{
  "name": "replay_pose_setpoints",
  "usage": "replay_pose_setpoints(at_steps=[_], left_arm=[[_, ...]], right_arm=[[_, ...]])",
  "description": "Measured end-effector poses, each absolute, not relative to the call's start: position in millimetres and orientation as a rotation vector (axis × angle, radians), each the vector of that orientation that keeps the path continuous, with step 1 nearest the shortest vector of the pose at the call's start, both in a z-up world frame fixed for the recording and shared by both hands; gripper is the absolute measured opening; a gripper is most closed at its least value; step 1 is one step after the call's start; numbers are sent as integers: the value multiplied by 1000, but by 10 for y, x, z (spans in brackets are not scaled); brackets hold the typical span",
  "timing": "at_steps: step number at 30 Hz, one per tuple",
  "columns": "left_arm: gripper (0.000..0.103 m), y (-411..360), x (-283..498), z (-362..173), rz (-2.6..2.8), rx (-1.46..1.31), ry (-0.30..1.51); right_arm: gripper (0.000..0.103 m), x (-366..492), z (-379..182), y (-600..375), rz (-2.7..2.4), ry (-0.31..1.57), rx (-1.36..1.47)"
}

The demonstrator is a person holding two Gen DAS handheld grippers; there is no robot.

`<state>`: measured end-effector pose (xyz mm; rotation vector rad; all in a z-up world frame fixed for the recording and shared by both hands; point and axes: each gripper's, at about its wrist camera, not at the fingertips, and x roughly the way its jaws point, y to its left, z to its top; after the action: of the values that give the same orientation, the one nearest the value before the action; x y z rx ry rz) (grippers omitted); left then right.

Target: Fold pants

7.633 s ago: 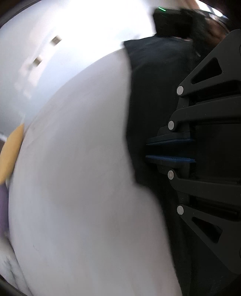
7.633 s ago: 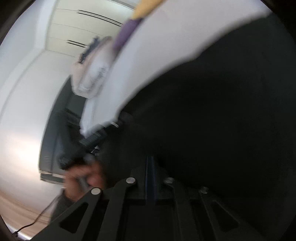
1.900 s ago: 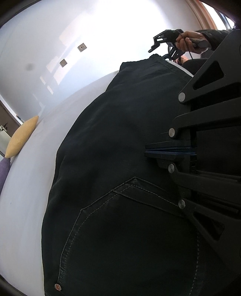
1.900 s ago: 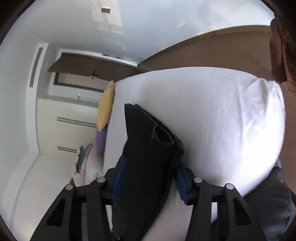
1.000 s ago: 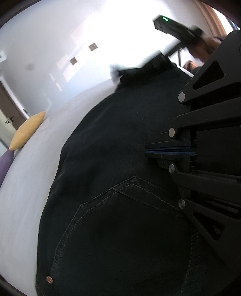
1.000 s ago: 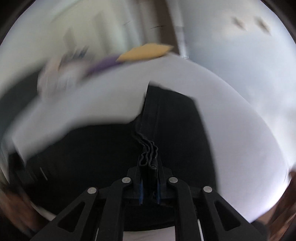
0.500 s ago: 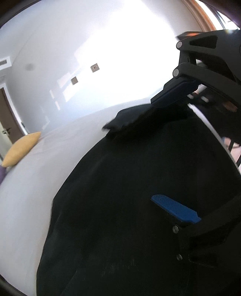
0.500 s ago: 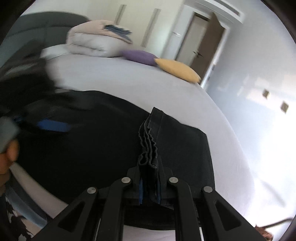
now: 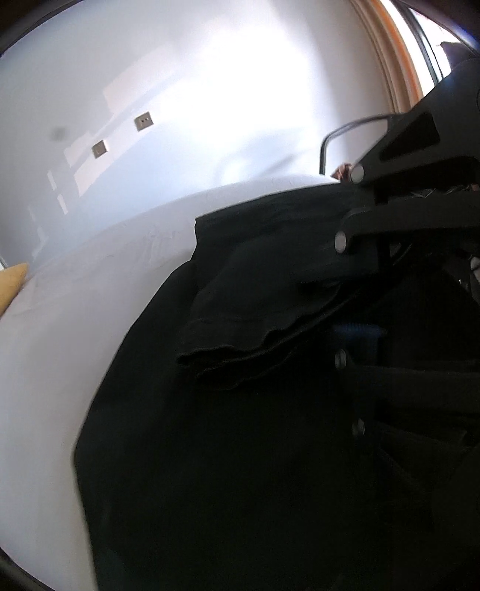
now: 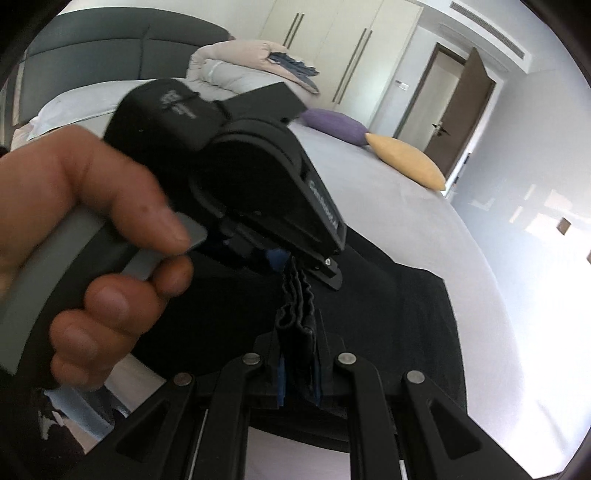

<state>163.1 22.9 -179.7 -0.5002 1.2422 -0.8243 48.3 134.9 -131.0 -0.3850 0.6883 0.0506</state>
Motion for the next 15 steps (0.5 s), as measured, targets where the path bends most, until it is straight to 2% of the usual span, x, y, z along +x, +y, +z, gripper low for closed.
replay_pose_setpoints(at_steps=[8, 15], left_arm=[[10, 662, 1760, -1556, -831, -345, 1176], [10, 1117, 1946, -1484, -793, -290, 1173]], right_arm=[[12, 519, -1179, 1471, 164, 685, -364], [13, 716, -1180, 1490, 255, 749, -279]])
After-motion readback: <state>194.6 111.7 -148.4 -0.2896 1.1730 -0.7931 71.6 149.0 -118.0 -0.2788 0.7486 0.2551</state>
